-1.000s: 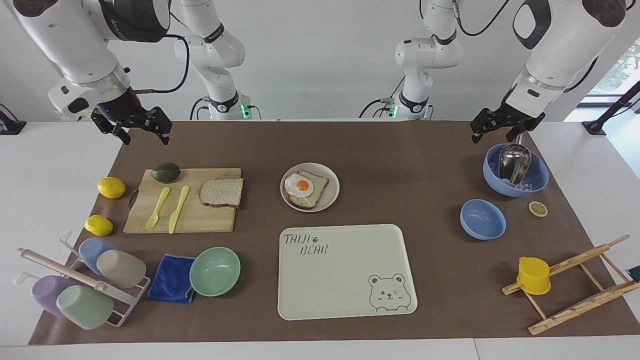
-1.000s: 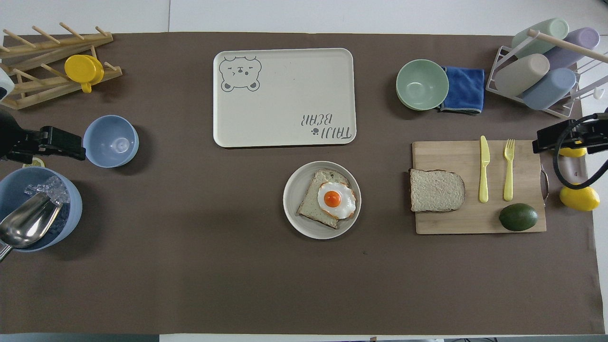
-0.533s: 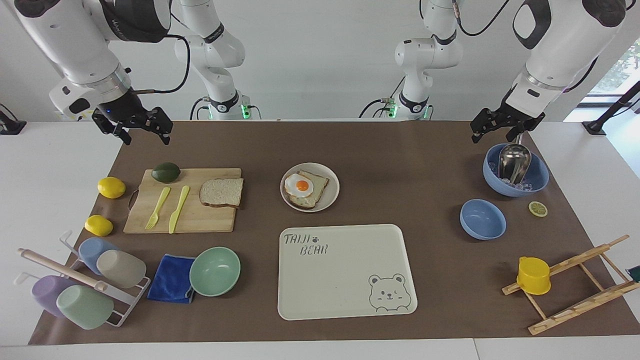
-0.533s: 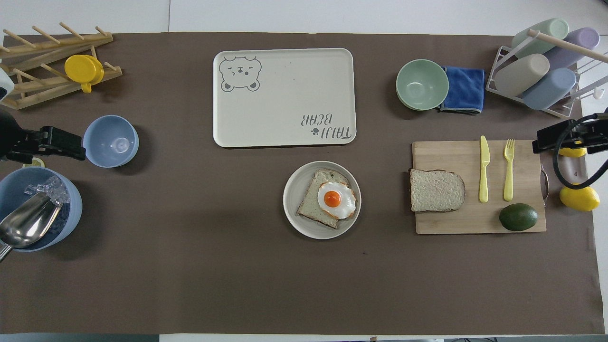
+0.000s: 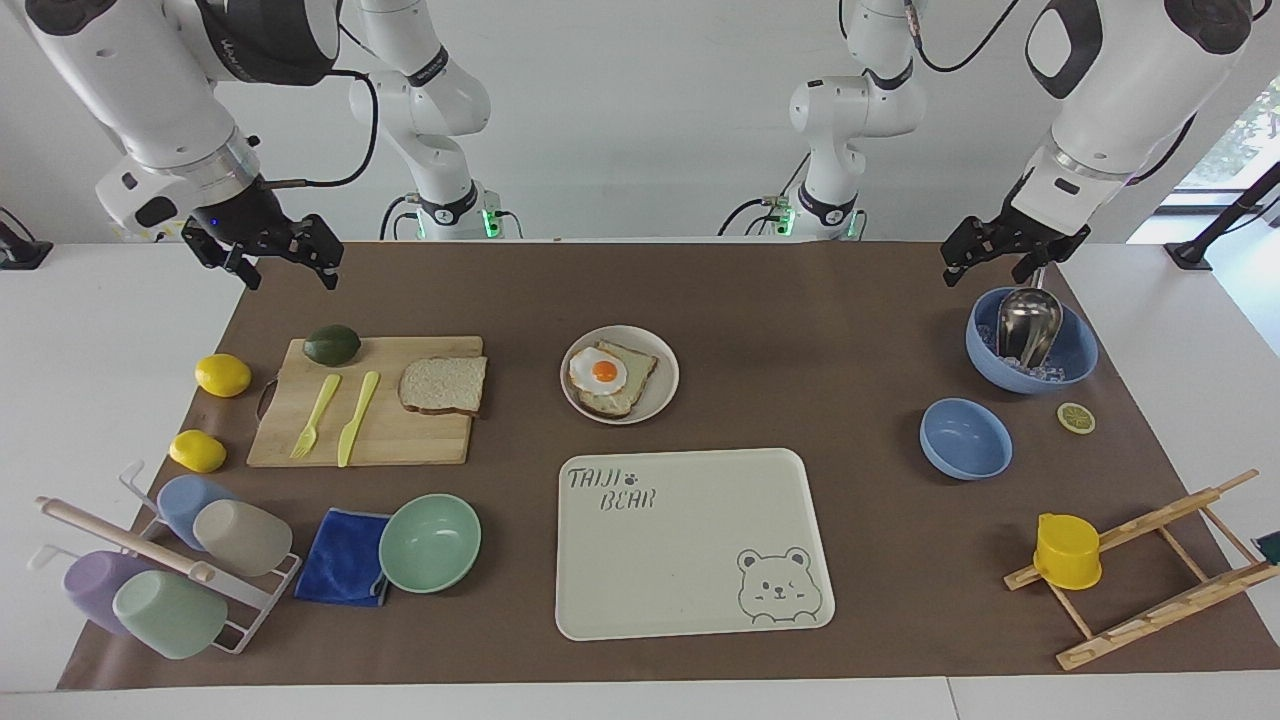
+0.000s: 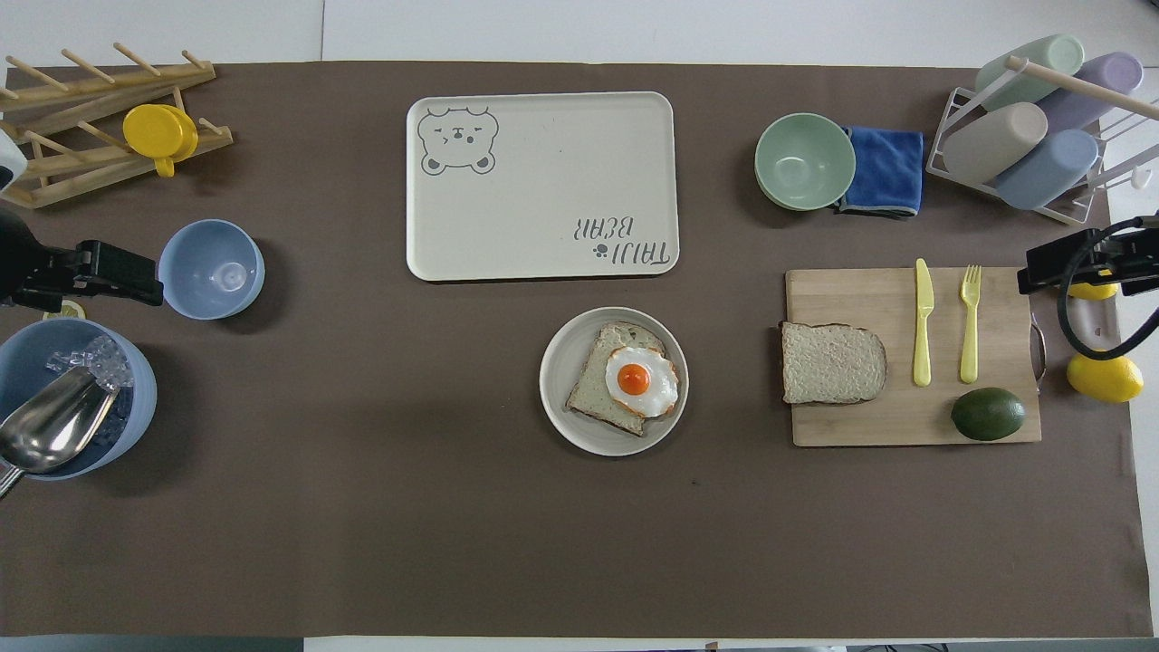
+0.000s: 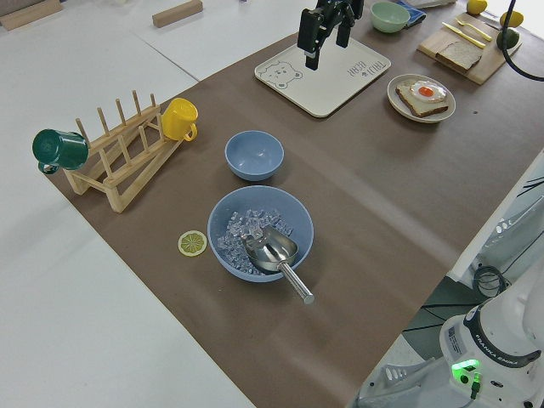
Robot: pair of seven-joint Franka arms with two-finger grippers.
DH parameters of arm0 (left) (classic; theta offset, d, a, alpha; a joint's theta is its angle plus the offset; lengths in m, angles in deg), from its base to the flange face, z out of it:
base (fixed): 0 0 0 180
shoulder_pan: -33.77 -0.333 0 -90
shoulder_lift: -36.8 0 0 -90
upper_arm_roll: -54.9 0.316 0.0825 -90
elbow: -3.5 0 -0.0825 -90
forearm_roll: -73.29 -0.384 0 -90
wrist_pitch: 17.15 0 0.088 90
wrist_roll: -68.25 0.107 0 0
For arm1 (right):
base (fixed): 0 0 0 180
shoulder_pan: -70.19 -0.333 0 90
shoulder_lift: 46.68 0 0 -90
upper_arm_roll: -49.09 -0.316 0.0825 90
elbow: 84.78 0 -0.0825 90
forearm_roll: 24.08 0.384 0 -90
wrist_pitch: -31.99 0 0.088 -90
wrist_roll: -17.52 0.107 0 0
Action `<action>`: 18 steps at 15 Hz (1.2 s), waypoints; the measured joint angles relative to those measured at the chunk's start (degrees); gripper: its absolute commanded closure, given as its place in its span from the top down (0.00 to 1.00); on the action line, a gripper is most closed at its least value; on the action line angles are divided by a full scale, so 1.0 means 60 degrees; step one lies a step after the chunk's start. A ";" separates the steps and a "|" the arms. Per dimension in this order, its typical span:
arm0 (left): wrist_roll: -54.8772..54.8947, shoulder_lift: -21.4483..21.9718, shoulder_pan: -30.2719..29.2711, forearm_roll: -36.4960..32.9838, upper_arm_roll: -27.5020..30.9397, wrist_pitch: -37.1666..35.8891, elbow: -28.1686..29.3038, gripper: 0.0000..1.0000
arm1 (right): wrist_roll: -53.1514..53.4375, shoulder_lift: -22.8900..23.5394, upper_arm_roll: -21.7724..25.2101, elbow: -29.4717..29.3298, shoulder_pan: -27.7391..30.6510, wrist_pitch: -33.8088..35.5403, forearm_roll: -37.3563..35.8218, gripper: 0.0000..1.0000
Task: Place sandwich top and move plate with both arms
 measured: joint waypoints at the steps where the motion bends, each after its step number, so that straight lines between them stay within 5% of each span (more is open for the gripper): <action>1: 0.0000 0.0000 0.0000 0.0000 0.0000 0.0000 0.0000 1.00 | 0.0000 0.0001 -0.0004 0.0008 -0.0002 -0.0001 0.0000 1.00; 5: 0.0000 0.0000 0.0000 0.0000 0.0003 0.0000 0.0000 1.00 | 0.0557 0.0364 -0.0067 0.0233 -0.0839 -0.0302 -0.1081 1.00; 14: 0.0000 0.0000 0.0000 0.0000 0.0007 0.0000 0.0000 1.00 | 0.5769 0.3584 -0.0489 0.0350 -0.4787 -0.0799 -0.4321 1.00; 18: 0.0000 0.0000 0.0005 0.0000 -0.0011 0.0000 0.0000 1.00 | 0.6344 0.4334 -0.0410 0.0430 -0.4851 -0.0839 -0.4542 1.00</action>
